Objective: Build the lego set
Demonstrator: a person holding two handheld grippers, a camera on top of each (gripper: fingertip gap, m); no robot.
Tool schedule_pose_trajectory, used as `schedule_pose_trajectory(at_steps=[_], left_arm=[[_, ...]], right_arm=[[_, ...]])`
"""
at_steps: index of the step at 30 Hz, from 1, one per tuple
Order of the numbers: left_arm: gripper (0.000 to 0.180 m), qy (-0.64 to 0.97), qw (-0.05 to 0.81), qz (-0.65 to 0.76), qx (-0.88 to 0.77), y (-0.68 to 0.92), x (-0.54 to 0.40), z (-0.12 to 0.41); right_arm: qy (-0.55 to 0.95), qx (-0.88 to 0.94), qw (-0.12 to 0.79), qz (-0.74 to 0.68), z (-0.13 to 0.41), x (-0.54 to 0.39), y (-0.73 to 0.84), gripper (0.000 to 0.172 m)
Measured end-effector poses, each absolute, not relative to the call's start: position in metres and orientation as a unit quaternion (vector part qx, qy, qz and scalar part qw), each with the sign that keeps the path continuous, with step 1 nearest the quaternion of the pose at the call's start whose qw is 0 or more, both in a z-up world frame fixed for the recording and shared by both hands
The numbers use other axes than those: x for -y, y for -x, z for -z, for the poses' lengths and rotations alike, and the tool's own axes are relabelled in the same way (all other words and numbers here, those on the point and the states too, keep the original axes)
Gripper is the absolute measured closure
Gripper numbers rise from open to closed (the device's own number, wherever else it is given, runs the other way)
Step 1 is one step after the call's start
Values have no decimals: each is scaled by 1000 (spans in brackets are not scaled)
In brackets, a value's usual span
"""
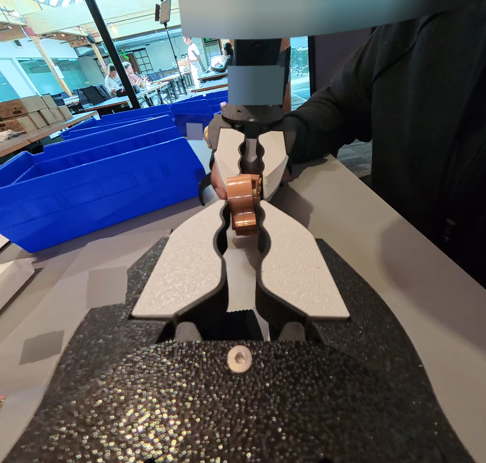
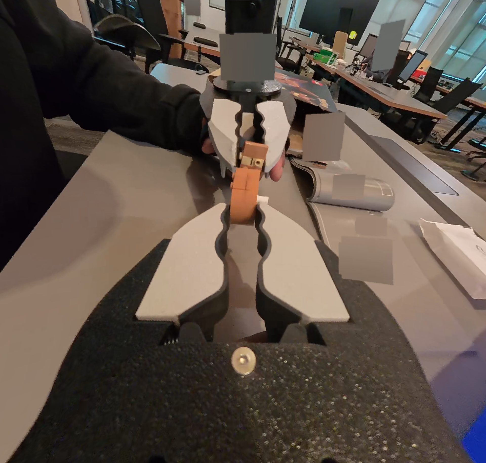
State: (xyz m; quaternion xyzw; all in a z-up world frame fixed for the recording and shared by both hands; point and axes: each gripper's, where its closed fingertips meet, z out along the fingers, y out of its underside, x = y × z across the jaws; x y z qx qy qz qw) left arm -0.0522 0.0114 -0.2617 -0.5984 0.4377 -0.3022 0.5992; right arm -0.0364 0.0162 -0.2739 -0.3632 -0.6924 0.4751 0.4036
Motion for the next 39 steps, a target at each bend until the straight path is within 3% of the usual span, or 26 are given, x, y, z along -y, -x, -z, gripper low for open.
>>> schedule_pose_trajectory(at_steps=[33,39], left_arm=[[163,616,587,287,-440,48,-13,267],[163,651,563,325,-392,53,-19,264]], right_arm=[[363,694,386,-488,274,-14,33,154],[394,690,321,-516,276,-16,29,154]])
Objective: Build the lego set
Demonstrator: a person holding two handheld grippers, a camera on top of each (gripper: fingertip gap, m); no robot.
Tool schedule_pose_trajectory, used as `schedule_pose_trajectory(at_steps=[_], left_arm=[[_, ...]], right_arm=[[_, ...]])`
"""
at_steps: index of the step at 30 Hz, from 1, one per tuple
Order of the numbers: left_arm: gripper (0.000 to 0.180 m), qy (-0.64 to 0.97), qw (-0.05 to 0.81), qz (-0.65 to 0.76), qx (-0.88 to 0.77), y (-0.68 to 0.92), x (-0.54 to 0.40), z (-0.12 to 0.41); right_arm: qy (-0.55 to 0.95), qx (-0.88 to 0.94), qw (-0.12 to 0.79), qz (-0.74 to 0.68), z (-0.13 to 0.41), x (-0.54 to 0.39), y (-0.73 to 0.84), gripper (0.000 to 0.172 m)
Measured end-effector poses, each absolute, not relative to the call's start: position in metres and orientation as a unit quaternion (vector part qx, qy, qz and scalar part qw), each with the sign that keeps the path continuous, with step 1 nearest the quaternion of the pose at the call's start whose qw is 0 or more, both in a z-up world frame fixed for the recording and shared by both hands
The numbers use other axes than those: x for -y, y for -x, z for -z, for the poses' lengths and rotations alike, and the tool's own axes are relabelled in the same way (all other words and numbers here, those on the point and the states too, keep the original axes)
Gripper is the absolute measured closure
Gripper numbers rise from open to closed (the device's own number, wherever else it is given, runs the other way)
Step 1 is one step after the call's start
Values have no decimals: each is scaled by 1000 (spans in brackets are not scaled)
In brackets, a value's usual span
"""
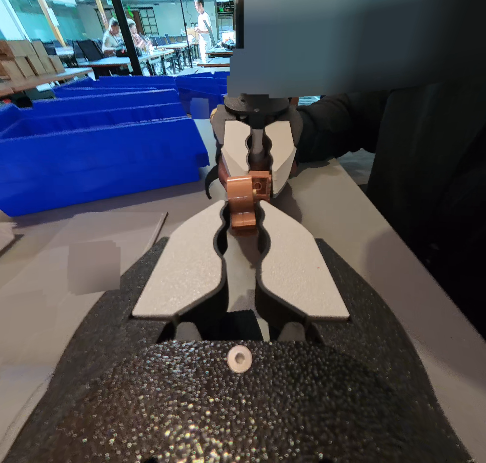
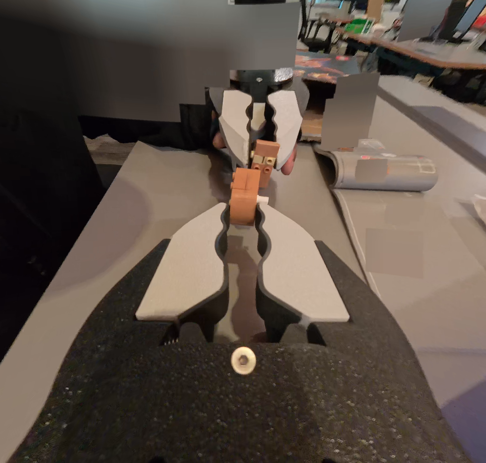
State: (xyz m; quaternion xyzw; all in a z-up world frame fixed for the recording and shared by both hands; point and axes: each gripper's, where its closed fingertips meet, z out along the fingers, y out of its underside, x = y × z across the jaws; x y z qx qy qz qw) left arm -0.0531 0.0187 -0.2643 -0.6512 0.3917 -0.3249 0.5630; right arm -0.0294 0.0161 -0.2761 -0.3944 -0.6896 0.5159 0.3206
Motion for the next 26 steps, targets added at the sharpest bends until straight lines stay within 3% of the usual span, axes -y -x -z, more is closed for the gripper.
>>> schedule_pose_trajectory(at_steps=[12,26], left_arm=[[163,713,504,377,-308,57,-30,277],[164,735,424,425,-315,44,-13,291]], right_arm=[[431,667,282,-538,272,-28,27,154],[493,650,152,-558,294,-20,25,154]])
